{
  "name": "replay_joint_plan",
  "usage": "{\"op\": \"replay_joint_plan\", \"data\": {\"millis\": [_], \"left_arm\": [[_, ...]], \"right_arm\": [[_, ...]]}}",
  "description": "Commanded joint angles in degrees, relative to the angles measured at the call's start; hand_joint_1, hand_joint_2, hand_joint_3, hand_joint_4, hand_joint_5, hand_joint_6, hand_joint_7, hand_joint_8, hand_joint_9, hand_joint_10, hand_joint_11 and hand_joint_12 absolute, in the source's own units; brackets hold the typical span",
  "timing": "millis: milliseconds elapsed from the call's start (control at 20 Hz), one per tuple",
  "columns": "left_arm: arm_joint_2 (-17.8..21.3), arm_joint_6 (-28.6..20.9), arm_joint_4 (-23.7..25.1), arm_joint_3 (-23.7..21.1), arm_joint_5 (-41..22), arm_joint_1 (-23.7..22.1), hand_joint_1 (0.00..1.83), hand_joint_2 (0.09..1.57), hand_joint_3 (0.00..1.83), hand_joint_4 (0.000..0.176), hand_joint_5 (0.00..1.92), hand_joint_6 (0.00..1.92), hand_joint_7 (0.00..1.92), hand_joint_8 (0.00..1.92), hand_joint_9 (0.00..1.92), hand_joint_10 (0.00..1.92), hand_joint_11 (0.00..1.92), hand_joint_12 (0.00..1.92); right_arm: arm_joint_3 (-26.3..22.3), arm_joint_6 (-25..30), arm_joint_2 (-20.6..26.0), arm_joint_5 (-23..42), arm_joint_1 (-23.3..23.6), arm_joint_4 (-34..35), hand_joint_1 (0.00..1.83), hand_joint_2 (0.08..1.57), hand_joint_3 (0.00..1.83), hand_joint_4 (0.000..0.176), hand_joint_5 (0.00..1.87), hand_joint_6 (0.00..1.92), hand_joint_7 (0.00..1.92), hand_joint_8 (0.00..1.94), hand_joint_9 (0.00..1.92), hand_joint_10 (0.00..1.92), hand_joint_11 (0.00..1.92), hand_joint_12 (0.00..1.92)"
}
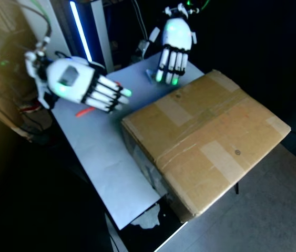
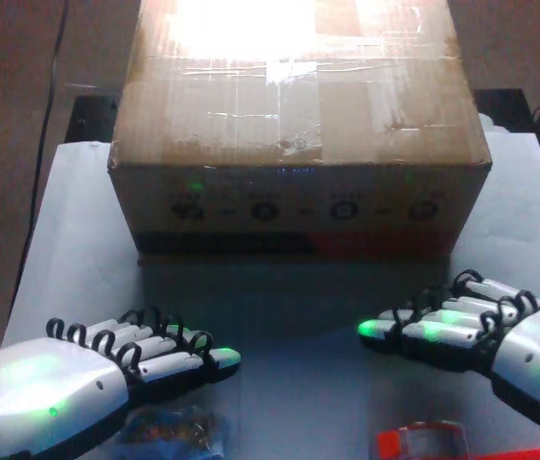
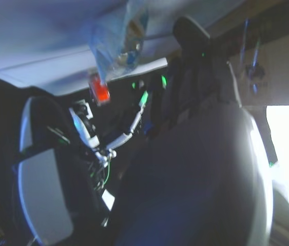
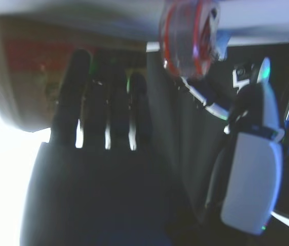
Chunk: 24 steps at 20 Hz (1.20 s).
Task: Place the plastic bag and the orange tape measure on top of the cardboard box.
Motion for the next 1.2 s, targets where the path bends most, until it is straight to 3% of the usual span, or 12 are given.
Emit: {"op": "replay_joint_plan", "data": {"millis": [0, 100, 200, 300, 450, 600, 700, 950, 1000, 1050, 1100, 1150], "left_arm": [[-0.56, -0.04, 1.86, 0.21, 5.08, -0.66, 0.72, 0.94, 0.00, 0.081, 0.17, 0.01, 0.12, 0.01, 0.00, 0.34, 0.00, 1.48], [-0.99, 1.62, 1.03, 0.23, 4.65, -0.66, 0.74, 0.95, 0.00, 0.053, 0.19, 0.01, 0.15, 0.02, 0.00, 0.38, 0.00, 1.45], [-1.72, 2.72, -0.01, 0.70, 4.22, -0.67, 0.74, 0.96, 0.00, 0.056, 0.20, 0.01, 0.15, 0.02, 0.00, 0.39, 0.00, 1.46], [-2.22, 2.82, -0.96, 1.11, 3.65, -0.63, 0.72, 0.96, 0.00, 0.057, 0.20, 0.01, 0.16, 0.02, 0.00, 0.42, 0.00, 1.46], [-3.34, 2.89, -2.37, 2.24, 2.71, -0.38, 0.79, 0.94, 0.00, 0.040, 0.23, 0.01, 0.17, 0.02, 0.00, 0.39, 0.00, 1.35], [-4.88, 2.92, -3.32, 3.48, 0.90, -0.09, 0.82, 0.95, 0.00, 0.008, 0.26, 0.01, 0.19, 0.02, 0.00, 0.43, 0.00, 1.37], [-5.60, 2.92, -3.67, 3.94, -0.36, 0.17, 0.84, 0.96, 0.00, 0.020, 0.32, 0.02, 0.23, 0.02, 0.00, 0.51, 0.00, 1.33], [-7.02, 2.92, -4.97, 5.08, -2.87, 1.49, 0.90, 1.03, 0.00, 0.000, 0.61, 0.03, 0.48, 0.06, 0.15, 0.68, 0.00, 1.45], [-7.22, 2.92, -5.25, 5.20, -2.87, 1.89, 0.92, 1.06, 0.00, 0.000, 0.66, 0.03, 0.53, 0.07, 0.17, 0.80, 0.00, 1.59], [-7.35, 2.92, -5.46, 5.30, -2.87, 2.04, 0.98, 1.10, 0.00, 0.000, 0.73, 0.03, 0.58, 0.08, 0.15, 0.93, 0.00, 1.65], [-7.60, 2.92, -5.79, 5.57, -2.86, 2.21, 1.06, 1.11, 0.00, 0.000, 0.81, 0.04, 0.66, 0.12, 0.25, 0.88, 0.05, 1.63], [-7.79, 2.92, -6.11, 5.79, -2.86, 2.32, 1.11, 1.14, 0.00, 0.000, 0.84, 0.03, 0.69, 0.15, 0.31, 0.91, 0.10, 1.56]], "right_arm": [[0.43, -0.13, -0.59, -4.34, 0.84, -1.74, 0.66, 0.84, 0.00, 0.000, 0.34, 0.00, 0.36, 0.00, 0.14, 0.64, 0.00, 1.57], [1.15, -1.56, -1.48, -2.37, 1.25, -1.14, 0.68, 0.86, 0.00, 0.000, 0.30, 0.01, 0.32, 0.01, 0.08, 0.61, 0.00, 1.41], [1.54, -3.54, -2.27, -0.87, 1.25, 0.28, 0.74, 0.88, 0.00, 0.000, 0.26, 0.01, 0.31, 0.01, 0.01, 0.70, 0.00, 1.31], [1.89, -4.74, -2.81, 0.03, 1.24, 1.07, 0.76, 0.86, 0.00, 0.000, 0.29, 0.01, 0.33, 0.02, 0.00, 0.85, 0.00, 1.45], [3.38, -4.74, -4.34, 1.15, 1.24, 1.44, 0.72, 0.85, 0.00, 0.000, 0.30, 0.00, 0.33, 0.00, 0.05, 0.67, 0.00, 1.26], [4.34, -4.74, -5.33, 2.09, 1.24, 1.71, 0.77, 0.84, 0.00, 0.000, 0.33, 0.01, 0.35, 0.01, 0.07, 0.69, 0.00, 1.36], [4.84, -4.74, -5.72, 2.51, 1.25, 1.70, 0.79, 0.87, 0.01, 0.000, 0.39, 0.03, 0.41, 0.03, 0.08, 0.77, 0.00, 1.47], [5.23, -4.74, -6.59, 2.99, 1.25, 1.68, 0.95, 0.96, 0.01, 0.000, 0.69, 0.11, 0.63, 0.14, 0.20, 1.08, 0.00, 1.67], [5.28, -4.74, -6.67, 2.99, 1.25, 1.68, 0.99, 1.00, 0.00, 0.000, 0.74, 0.14, 0.63, 0.25, 0.23, 1.10, 0.03, 1.67], [5.28, -4.74, -6.67, 2.99, 1.25, 1.68, 1.08, 1.06, 0.00, 0.000, 0.84, 0.27, 0.62, 0.65, 0.37, 1.19, 0.17, 1.67], [5.30, -4.74, -6.67, 2.99, 1.25, 1.67, 1.17, 1.15, 0.00, 0.000, 0.92, 0.89, 0.75, 1.18, 0.50, 1.29, 0.33, 1.69], [5.30, -4.74, -6.67, 2.98, 1.25, 1.66, 1.20, 1.17, 0.00, 0.000, 0.94, 1.07, 0.79, 1.31, 0.63, 1.34, 0.52, 1.67]]}}
